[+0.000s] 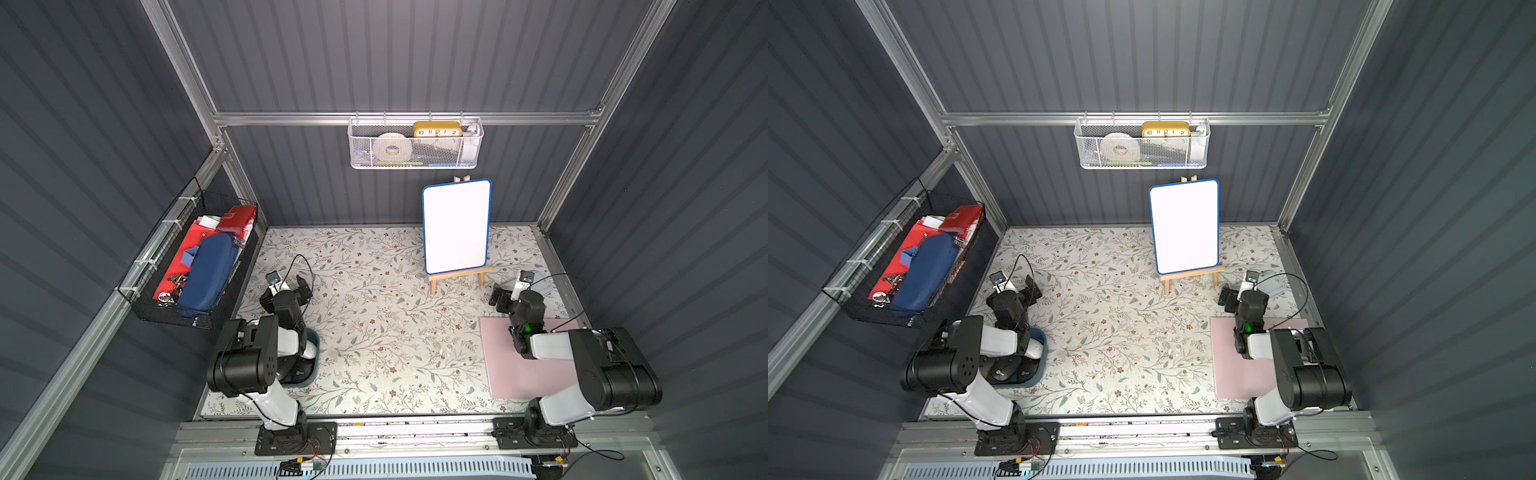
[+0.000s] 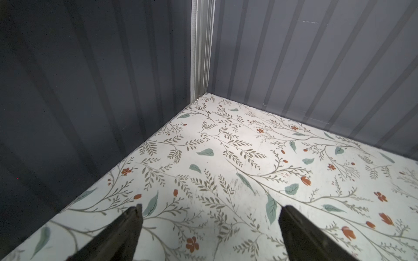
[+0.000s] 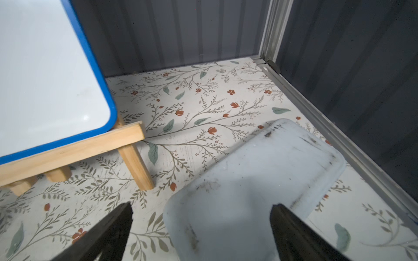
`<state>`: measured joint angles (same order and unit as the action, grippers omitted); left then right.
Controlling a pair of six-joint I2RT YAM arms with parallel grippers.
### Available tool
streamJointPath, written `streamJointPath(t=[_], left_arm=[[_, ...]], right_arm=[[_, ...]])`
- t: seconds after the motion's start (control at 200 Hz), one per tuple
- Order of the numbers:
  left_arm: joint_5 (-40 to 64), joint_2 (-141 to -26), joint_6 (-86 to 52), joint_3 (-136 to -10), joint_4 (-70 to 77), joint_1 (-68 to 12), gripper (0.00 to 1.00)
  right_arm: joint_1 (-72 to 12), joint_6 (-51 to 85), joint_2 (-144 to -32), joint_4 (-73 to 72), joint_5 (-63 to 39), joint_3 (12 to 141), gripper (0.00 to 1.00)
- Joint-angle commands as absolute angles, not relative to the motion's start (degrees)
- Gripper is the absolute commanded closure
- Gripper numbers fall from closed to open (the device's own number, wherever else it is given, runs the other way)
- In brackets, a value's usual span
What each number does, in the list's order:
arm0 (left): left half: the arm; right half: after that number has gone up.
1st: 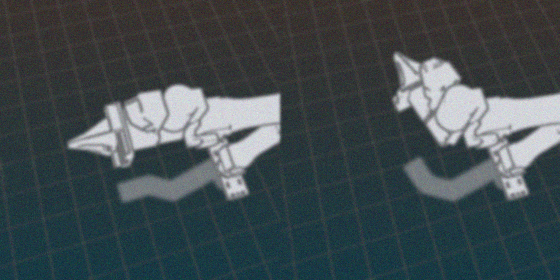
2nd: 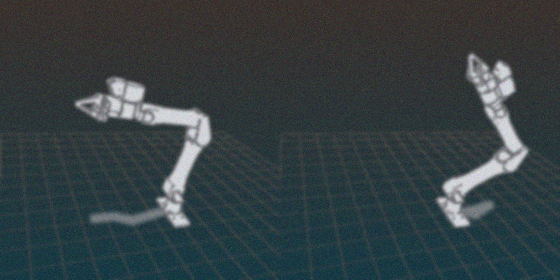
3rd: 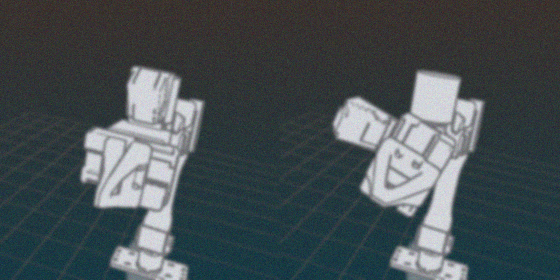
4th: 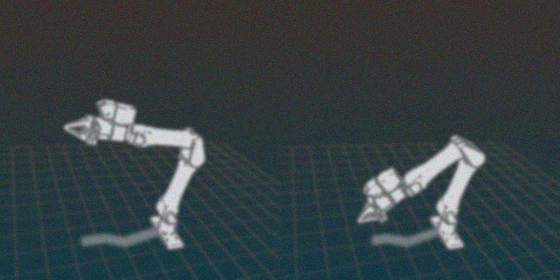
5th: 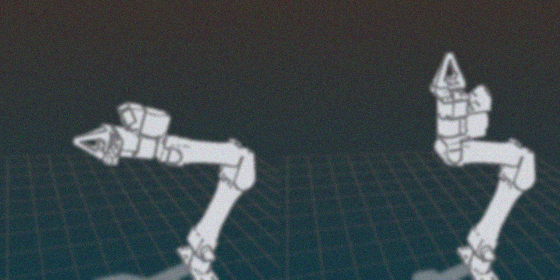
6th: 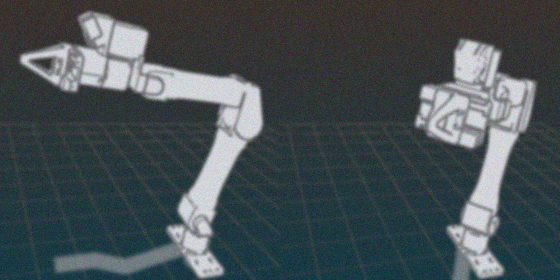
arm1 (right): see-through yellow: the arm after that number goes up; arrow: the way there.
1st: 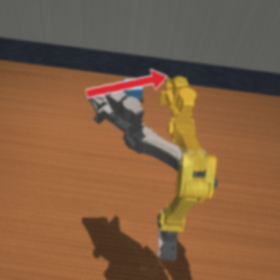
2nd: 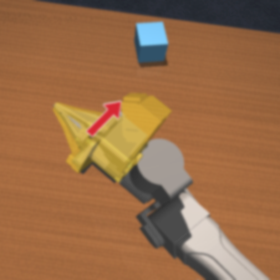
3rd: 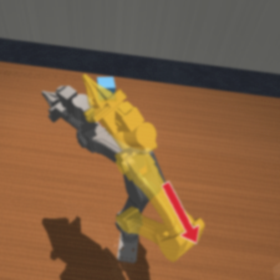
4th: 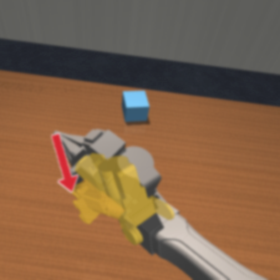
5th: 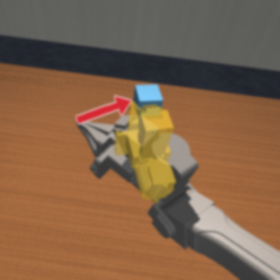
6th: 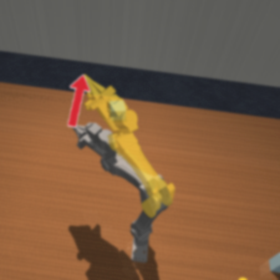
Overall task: Take out the mouse from the storage box
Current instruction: Move the storage box to the center of the board.
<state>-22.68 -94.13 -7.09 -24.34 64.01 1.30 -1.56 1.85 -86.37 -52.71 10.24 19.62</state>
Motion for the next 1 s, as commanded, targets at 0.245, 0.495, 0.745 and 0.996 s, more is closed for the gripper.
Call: streamJointPath(t=[0.245, 0.495, 0.745, 0.996], left_arm=[[-23.7, -62.8, -11.0, -27.4, 39.8, -8.2, 0.01], [-23.3, -52.7, -36.3, -39.2, 5.3, -8.2, 0.0], [-24.2, -54.1, -41.4, -44.0, -10.6, -8.2, 0.01], [-16.2, -61.6, -41.9, -51.7, -28.5, -11.5, 0.01]], right_arm=[[-16.4, -1.9, -59.9, -25.9, 10.9, 24.3, 0.01], [-17.0, 17.8, -45.8, 3.7, 14.0, 38.0, 0.01], [-15.1, 32.7, -35.5, 17.5, 21.2, 38.4, 0.01], [-18.2, 36.1, -40.4, 34.0, 12.6, 42.5, 0.01]])
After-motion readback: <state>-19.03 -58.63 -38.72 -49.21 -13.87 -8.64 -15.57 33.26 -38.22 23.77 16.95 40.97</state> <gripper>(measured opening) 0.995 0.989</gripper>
